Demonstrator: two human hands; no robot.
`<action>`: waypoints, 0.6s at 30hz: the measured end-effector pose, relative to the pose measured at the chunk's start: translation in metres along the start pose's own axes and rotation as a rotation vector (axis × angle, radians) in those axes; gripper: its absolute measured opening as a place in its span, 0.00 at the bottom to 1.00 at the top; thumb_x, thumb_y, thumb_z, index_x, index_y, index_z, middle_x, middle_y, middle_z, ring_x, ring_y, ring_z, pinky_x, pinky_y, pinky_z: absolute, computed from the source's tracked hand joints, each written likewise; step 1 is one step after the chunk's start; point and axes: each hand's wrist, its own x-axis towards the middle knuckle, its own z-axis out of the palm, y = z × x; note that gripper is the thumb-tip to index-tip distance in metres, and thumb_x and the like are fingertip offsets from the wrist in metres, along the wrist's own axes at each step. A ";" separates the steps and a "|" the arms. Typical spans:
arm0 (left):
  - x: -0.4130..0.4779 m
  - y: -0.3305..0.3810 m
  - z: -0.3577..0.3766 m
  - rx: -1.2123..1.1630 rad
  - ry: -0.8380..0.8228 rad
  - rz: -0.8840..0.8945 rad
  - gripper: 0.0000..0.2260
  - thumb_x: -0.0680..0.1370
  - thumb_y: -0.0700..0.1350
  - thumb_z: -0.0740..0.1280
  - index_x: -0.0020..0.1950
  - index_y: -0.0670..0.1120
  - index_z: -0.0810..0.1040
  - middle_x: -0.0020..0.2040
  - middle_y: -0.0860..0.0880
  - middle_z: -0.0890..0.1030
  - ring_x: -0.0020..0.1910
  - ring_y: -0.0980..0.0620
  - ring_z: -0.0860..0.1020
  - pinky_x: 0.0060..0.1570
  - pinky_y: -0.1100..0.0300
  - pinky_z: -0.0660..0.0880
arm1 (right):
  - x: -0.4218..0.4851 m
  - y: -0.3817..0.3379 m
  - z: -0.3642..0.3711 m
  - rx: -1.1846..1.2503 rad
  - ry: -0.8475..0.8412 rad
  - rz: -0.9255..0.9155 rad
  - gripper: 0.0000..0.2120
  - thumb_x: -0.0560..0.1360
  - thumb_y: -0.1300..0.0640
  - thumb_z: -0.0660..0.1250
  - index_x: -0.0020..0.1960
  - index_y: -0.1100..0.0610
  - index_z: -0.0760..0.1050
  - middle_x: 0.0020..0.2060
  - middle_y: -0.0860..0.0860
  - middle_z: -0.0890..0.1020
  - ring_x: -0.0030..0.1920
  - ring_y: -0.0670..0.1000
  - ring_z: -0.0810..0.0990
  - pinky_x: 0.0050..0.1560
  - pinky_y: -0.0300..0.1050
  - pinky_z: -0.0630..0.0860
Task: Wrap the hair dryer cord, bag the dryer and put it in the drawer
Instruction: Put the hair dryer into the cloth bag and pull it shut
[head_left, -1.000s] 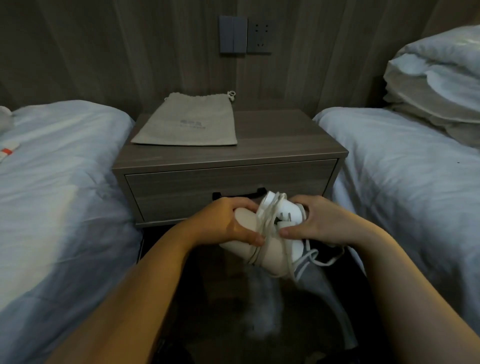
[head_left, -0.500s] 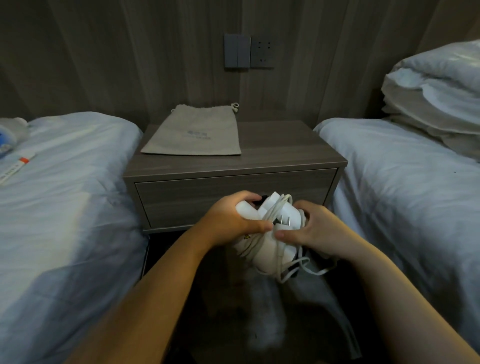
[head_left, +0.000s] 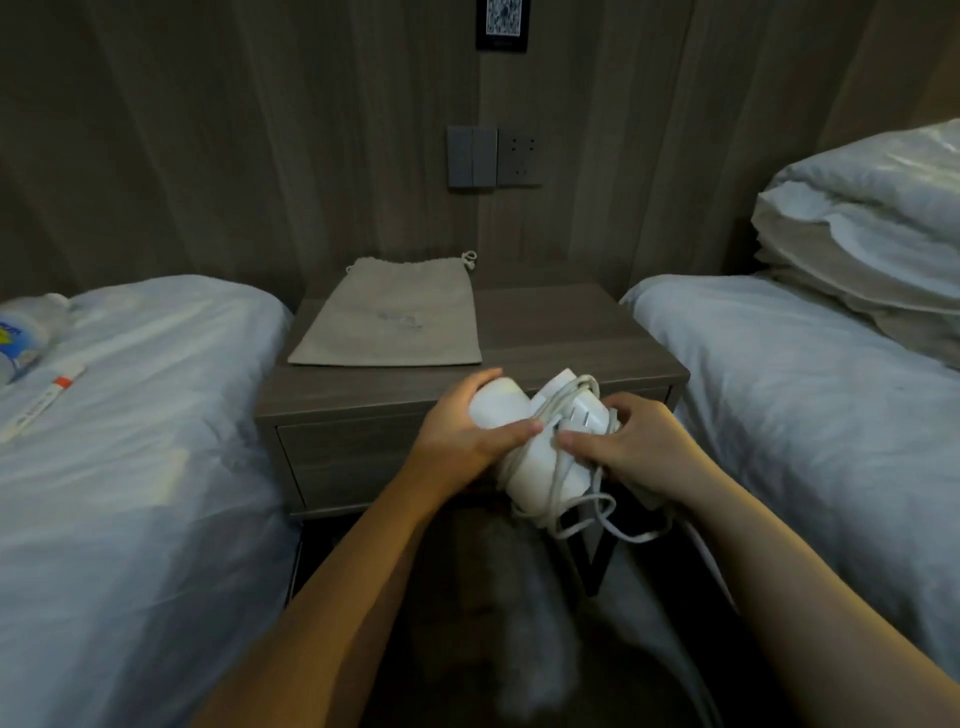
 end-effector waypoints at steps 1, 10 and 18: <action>0.008 0.004 -0.001 -0.066 0.039 0.018 0.28 0.70 0.50 0.73 0.68 0.52 0.69 0.64 0.51 0.73 0.60 0.52 0.73 0.56 0.60 0.72 | 0.009 -0.007 -0.005 0.028 0.019 0.017 0.14 0.64 0.46 0.75 0.43 0.53 0.77 0.37 0.47 0.82 0.37 0.44 0.80 0.34 0.38 0.73; 0.108 -0.014 -0.038 0.210 0.289 0.039 0.18 0.76 0.42 0.65 0.67 0.46 0.72 0.67 0.46 0.73 0.65 0.51 0.70 0.60 0.65 0.62 | 0.128 -0.028 -0.020 0.771 -0.013 0.356 0.33 0.55 0.37 0.77 0.49 0.60 0.80 0.46 0.60 0.83 0.45 0.58 0.81 0.53 0.56 0.79; 0.174 -0.020 -0.033 0.400 0.202 -0.094 0.19 0.76 0.43 0.64 0.67 0.48 0.71 0.67 0.48 0.73 0.66 0.49 0.71 0.65 0.58 0.67 | 0.192 -0.005 0.000 1.034 -0.040 0.433 0.19 0.72 0.39 0.66 0.47 0.56 0.77 0.30 0.52 0.76 0.25 0.48 0.74 0.25 0.37 0.74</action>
